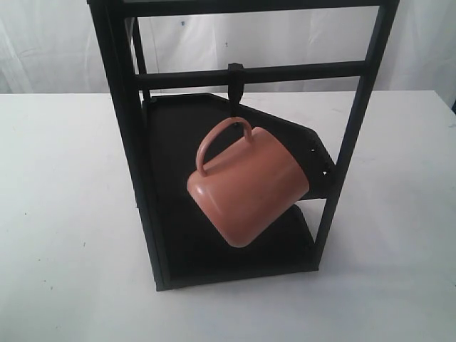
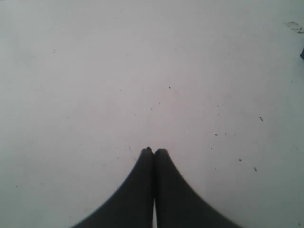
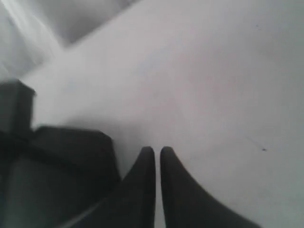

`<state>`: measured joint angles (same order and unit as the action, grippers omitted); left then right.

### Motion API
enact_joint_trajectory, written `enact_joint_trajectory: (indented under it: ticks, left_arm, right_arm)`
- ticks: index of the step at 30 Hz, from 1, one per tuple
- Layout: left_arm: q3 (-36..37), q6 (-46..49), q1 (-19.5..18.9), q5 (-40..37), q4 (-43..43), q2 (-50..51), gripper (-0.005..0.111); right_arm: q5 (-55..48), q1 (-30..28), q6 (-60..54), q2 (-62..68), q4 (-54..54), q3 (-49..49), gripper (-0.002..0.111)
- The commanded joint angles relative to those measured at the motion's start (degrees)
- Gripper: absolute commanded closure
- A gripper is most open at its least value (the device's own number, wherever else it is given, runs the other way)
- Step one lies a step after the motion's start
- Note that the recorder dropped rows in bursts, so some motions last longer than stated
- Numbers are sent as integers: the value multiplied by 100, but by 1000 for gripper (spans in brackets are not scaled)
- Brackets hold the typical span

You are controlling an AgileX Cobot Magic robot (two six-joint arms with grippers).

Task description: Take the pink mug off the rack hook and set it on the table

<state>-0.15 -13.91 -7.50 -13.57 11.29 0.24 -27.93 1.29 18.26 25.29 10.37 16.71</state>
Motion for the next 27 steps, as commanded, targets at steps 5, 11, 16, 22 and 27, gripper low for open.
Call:
enact_joint_trajectory:
  ticks: [5,11,16,22,27]
  left_arm:
    - [15,24,27,1,-16,-24,107]
    - [15,24,27,1,-16,-24,107]
    - [15,24,27,1,-16,-24,107]
    - [15,24,27,1,-16,-24,107]
    - [15,24,27,1,-16,-24,107]
  right_arm:
    - [-1957,-16,-2915,2249,972,1468,104]
    - [-2906,-16,-4599,3047,2481,1706,104]
    - [-2781,-16,-5495,3131,3087,1706,104]
    - [-2724,114,-6104,3082,3571,1489,104]
    - [-3533,556,-7942,3082,4974,1456,104]
